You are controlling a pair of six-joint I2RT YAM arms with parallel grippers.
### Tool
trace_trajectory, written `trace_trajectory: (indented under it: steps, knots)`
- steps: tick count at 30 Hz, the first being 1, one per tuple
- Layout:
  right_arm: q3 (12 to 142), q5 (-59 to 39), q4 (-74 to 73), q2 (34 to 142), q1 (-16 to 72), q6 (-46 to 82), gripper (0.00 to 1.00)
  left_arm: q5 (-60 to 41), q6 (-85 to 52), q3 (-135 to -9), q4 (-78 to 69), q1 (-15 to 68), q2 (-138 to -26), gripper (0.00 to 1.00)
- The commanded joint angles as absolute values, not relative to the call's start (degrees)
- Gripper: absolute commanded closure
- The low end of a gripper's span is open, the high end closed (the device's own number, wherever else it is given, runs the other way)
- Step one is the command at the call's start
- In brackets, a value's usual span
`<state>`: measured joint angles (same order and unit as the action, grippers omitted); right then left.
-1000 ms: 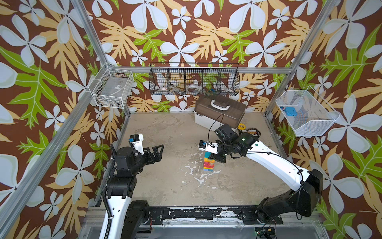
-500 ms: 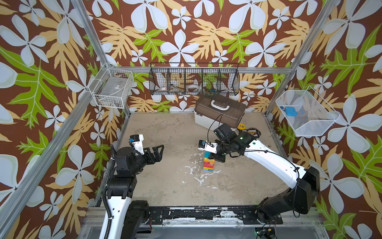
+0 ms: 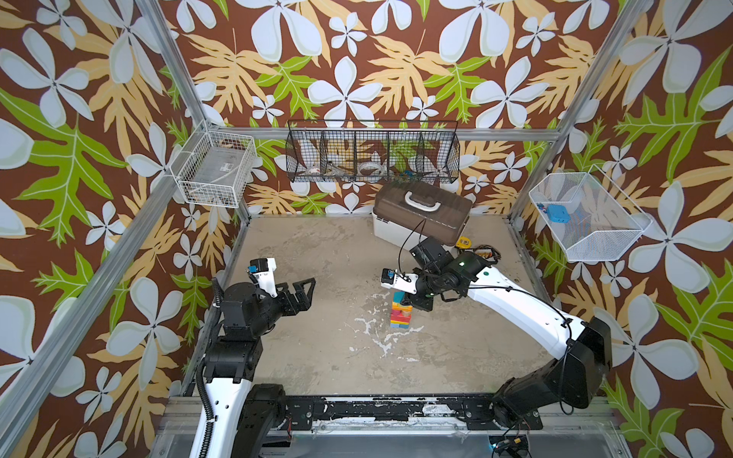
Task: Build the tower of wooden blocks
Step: 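Lower the teal wedge onto the yellow cube and open the right gripper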
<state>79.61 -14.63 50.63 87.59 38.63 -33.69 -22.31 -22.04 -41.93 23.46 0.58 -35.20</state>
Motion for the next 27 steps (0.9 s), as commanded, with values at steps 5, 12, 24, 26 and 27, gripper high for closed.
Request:
trace_trajectory:
  steps: [5, 12, 24, 26, 27]
  knots:
    - [80.0, -14.9, 50.9, 87.6, 38.4, -33.8, 0.94, -22.1, -21.7, -41.9, 22.4, 0.7, -35.2, 0.0]
    - [79.9, -15.8, 50.8, 87.6, 38.5, -33.7, 0.85, -22.0, -21.7, -41.9, 22.4, 0.8, -34.9, 0.0]
    - [80.3, -15.4, 50.8, 88.2, 38.4, -33.6, 0.78, -22.0, -21.7, -41.8, 22.4, 1.0, -34.9, 0.0]
    - [80.2, -15.5, 50.8, 87.9, 38.4, -33.6, 0.75, -22.1, -21.7, -41.8, 22.4, 1.0, -34.8, 0.0]
    - [80.1, -15.6, 50.7, 87.8, 38.4, -33.6, 0.72, -22.1, -21.7, -41.8, 22.4, 1.0, -34.8, 0.0]
